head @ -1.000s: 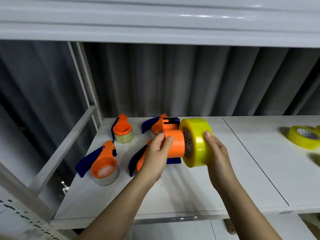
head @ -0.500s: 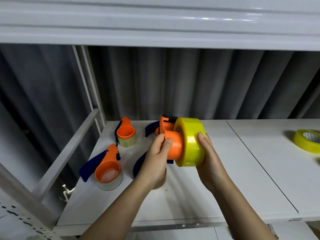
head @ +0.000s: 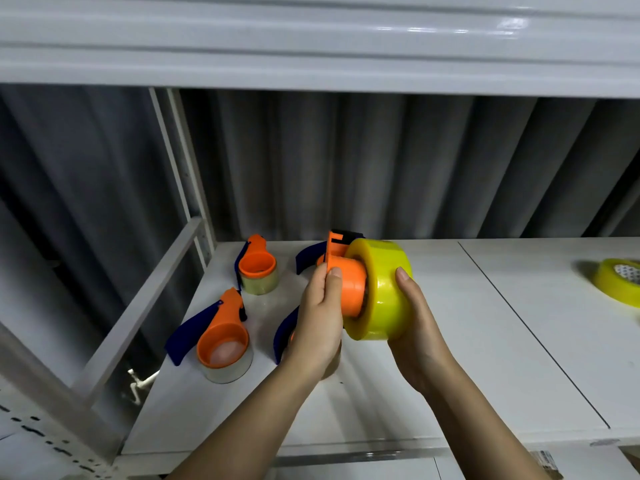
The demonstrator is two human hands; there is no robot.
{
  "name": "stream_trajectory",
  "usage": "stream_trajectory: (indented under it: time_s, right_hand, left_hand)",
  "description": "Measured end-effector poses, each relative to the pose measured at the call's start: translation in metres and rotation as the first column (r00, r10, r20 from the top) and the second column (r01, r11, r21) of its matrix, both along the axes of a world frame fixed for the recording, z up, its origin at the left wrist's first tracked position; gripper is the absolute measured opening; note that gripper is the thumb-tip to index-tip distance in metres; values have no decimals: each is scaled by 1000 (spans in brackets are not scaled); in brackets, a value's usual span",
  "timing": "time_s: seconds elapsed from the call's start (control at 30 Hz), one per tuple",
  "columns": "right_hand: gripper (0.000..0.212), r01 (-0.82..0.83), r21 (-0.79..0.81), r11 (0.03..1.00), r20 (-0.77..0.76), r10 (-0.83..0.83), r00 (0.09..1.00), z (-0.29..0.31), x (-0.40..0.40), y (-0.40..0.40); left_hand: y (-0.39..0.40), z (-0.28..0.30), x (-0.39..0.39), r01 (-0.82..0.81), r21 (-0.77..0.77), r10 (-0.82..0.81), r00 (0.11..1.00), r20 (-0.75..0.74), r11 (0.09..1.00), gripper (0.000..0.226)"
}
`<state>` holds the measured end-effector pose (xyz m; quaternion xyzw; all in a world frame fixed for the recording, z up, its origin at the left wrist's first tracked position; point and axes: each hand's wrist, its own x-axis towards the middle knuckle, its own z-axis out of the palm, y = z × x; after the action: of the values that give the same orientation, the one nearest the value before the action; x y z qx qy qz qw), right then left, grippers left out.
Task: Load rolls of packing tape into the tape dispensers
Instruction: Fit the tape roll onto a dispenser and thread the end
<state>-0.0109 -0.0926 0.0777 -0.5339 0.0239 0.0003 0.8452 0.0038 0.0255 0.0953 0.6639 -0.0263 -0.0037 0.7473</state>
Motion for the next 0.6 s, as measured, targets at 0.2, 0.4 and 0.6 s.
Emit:
stream_trajectory:
  time_s: [0.2, 0.4, 0.6]
  right_hand:
    - [40, -23, 44, 999, -35, 25, 999, 2, -1, 0]
    - [45, -19, 38, 999, -24, 20, 1000, 4, -3, 9]
    - [65, 13, -83, 996, 72, -7, 997, 2, -7, 27]
  left_hand:
    - [2, 2, 1, 14, -53, -16, 999, -50, 999, 15]
    - [0, 1, 0, -51, 46, 51, 999, -5, 998, 22]
    - [-9, -10, -9, -22, -72, 18, 998, -55, 997, 48]
